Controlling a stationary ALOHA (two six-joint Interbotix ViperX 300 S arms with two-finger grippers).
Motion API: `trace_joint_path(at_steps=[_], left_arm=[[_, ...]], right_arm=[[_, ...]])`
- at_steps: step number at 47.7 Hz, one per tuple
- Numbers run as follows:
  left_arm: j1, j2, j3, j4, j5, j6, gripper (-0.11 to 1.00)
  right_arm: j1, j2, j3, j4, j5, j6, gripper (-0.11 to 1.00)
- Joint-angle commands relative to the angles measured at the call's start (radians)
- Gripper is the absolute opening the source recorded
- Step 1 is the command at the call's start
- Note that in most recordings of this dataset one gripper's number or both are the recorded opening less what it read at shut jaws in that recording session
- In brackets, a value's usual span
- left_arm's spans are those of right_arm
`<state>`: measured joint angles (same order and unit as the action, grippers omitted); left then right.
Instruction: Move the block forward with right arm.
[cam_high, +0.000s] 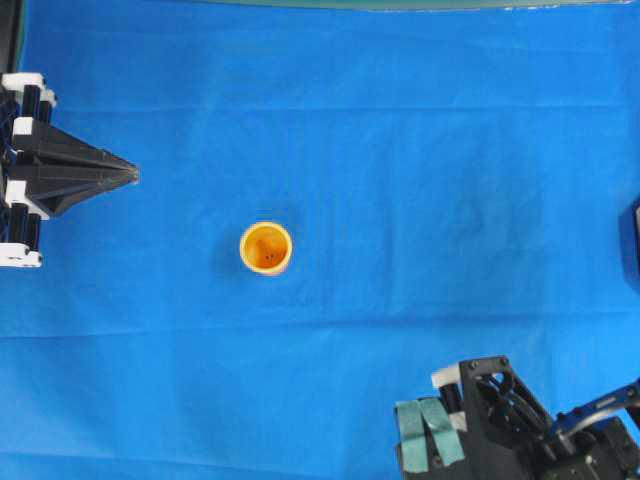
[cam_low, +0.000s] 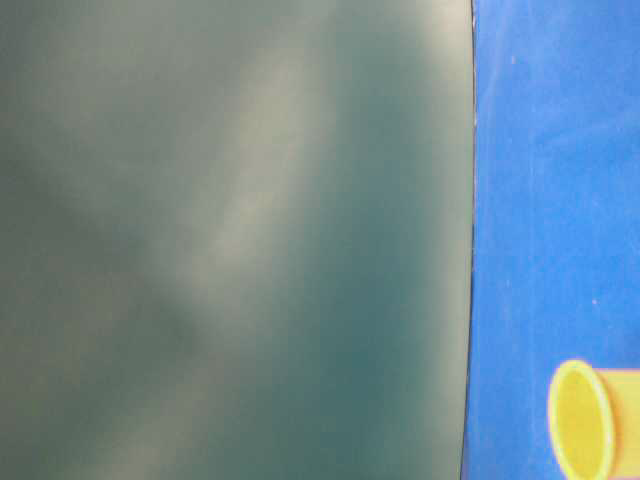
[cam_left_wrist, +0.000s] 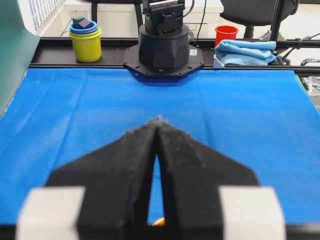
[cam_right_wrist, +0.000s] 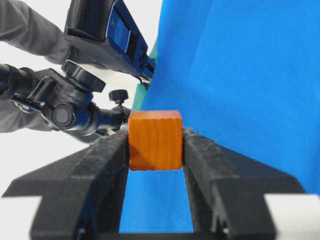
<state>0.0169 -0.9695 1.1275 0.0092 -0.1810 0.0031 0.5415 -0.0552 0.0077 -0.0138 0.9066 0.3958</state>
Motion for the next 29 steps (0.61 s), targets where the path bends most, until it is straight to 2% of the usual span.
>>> trace_joint_path(at_steps=[1,13,29], left_arm=[[0.003,0.003,-0.032,0.003,-0.006,-0.002,0.01],[0.003,0.003,-0.032,0.003,0.005,-0.003,0.01],[-0.005,-0.002,-0.034,0.003,0.040,-0.017,0.01]], right_arm=[[0.005,-0.012,-0.029,0.003,-0.009,0.000,0.40],[0.012,-0.011,-0.029,0.005,-0.017,0.000,0.40],[0.064,-0.006,-0.029,0.008,-0.077,0.000,0.40]])
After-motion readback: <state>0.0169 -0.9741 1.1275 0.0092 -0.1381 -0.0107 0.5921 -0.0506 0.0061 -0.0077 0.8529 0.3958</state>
